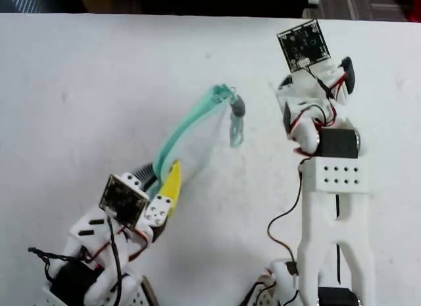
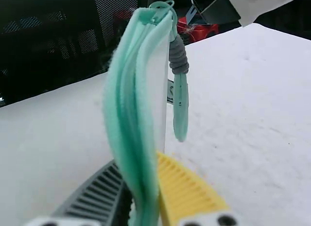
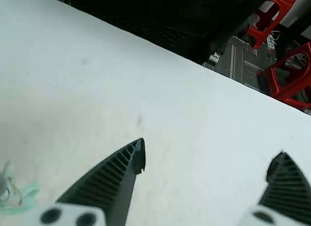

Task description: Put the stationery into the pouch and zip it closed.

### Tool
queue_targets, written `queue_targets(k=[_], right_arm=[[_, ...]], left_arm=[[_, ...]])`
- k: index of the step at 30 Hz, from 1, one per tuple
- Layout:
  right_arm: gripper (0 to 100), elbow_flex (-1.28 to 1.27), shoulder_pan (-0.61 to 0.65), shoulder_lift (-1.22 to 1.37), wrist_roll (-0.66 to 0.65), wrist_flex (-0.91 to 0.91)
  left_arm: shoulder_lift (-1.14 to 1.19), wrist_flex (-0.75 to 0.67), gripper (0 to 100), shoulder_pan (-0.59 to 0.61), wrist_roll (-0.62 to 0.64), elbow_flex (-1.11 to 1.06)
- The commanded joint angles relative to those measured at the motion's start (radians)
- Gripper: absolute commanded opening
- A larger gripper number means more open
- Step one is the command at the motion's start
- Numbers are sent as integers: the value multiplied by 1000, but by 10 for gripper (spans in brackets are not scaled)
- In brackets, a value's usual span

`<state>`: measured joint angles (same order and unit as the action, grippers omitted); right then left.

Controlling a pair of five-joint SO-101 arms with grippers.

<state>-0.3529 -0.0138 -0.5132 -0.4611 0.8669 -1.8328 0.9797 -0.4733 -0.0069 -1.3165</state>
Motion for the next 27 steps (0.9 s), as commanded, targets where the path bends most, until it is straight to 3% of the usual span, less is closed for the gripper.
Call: queue_targets(k=[1,3,7,9,16,20,24,27], right_arm=[[324,75,-53,-45,-18,50],[253,130,-61,-79,21,143],[76,295,-56,-145,258,351],[14,387,2,-156,324,433],[19,489,430,-156,336,608],[113,496,527,-157,345,596],[255,499,596,-165,559,607],[307,517,674,-150,667,633]], left_arm=[[4,6,20,7,-9,51],[4,6,21,7,-9,51],[4,6,21,7,-9,51],[4,6,21,7,-9,51],[4,26,22,7,-11,49],[4,28,22,7,-11,49],[4,14,22,7,-11,31],[4,-8,22,7,-11,12]])
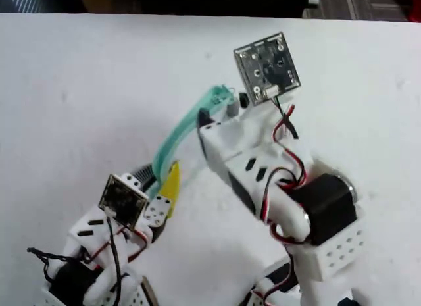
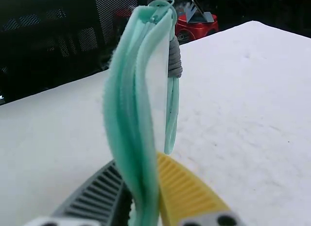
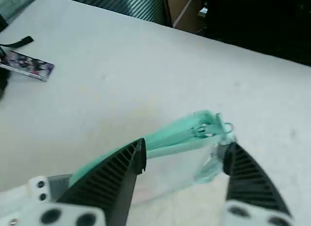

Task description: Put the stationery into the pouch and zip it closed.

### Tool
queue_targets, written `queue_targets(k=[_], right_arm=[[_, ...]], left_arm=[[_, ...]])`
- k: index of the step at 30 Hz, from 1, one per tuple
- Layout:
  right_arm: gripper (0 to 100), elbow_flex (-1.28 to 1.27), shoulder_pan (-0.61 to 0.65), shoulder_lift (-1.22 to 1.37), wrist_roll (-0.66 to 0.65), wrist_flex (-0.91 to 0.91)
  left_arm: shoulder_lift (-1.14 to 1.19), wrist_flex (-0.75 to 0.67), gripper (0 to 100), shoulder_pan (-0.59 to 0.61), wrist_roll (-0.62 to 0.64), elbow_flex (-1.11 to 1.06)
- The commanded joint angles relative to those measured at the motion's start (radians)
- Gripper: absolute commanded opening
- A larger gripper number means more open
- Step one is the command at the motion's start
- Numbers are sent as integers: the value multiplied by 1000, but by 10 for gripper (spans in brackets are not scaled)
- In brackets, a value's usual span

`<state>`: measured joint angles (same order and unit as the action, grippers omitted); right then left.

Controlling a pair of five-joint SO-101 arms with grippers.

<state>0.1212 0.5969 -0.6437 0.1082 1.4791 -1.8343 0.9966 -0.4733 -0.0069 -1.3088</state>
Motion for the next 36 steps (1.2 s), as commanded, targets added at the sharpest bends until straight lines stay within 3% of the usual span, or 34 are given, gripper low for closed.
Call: queue_targets(k=[1,15,24,28,30,33,34,36], right_arm=[[315,48,84,-8,115,21],[317,126,114,317,232,1],[317,422,151,487,235,137],[311,442,165,555,227,186],[256,442,143,590,227,196],[30,445,91,631,222,191],[2,448,73,642,201,193],[41,442,47,654,158,205]], left_arm=[[5,-26,22,7,-11,2],[5,-21,22,-1,-11,-2],[5,-23,22,-2,-58,-3],[5,-23,22,-2,-58,-3],[5,-23,23,-2,-58,-2],[5,-20,46,-2,-60,3],[5,-18,82,-2,-60,5],[5,11,190,2,-52,5]])
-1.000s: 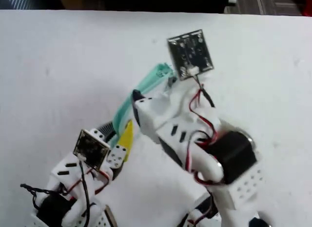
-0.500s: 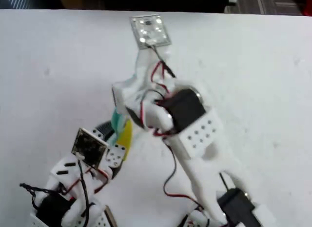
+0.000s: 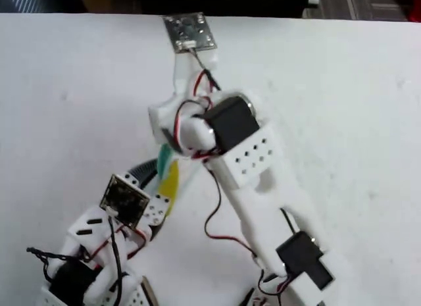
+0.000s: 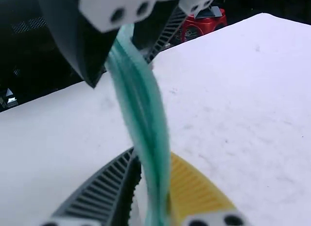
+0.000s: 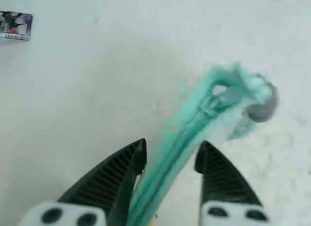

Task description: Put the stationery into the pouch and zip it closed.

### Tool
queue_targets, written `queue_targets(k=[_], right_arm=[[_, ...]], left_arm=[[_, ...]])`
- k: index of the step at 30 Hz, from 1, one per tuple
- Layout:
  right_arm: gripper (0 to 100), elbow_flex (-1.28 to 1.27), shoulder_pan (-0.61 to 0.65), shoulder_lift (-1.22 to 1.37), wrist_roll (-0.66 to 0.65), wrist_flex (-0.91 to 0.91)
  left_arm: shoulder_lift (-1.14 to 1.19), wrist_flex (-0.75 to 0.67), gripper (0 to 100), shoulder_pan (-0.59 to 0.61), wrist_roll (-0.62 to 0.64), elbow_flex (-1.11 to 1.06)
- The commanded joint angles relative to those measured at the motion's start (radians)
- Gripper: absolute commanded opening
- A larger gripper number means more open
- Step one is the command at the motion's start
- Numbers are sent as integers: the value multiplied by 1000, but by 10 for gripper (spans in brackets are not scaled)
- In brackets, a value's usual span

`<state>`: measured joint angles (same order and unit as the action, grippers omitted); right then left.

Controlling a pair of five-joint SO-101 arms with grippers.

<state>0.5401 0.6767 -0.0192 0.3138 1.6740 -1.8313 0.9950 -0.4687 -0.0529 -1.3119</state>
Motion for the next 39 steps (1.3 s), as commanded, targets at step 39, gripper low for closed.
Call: queue_targets(k=[39], right_arm=[[19,-683,-467,39,-230,-720]], left_arm=[[2,-40,252,630,407,52]])
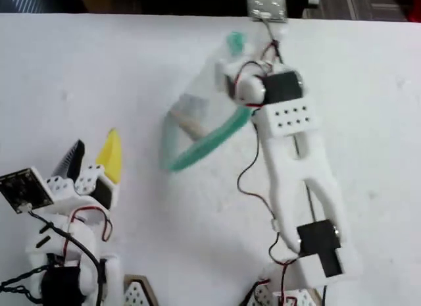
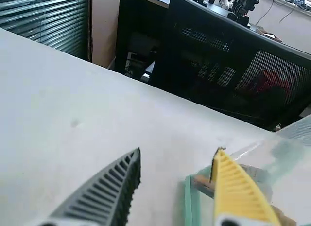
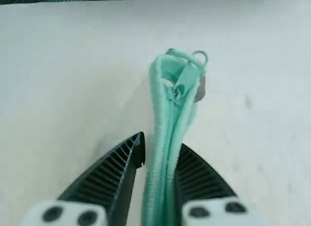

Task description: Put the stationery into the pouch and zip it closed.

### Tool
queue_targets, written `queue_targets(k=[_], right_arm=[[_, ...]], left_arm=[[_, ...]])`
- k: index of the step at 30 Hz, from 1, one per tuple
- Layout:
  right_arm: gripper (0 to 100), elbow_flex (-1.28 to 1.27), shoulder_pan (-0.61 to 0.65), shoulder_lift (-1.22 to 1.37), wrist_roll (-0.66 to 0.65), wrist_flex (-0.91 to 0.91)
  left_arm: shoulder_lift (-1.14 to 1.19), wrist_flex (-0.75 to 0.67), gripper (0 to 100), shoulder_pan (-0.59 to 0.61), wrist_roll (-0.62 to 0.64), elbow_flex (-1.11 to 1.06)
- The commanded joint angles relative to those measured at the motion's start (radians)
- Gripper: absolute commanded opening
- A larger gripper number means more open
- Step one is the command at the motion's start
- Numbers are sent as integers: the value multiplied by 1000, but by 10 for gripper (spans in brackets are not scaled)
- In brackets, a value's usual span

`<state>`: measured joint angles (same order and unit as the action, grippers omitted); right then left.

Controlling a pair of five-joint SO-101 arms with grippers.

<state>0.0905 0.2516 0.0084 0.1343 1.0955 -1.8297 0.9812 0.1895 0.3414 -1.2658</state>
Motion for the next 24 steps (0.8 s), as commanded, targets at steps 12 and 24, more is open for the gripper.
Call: queue_targets(k=[12,24], right_arm=[[19,-540,-79,15,-63,-260],[19,-578,-114,24,-247,-314]], left_arm=[[1,-133,252,-47,12,-92],[1,-124,251,-97,12,-92]])
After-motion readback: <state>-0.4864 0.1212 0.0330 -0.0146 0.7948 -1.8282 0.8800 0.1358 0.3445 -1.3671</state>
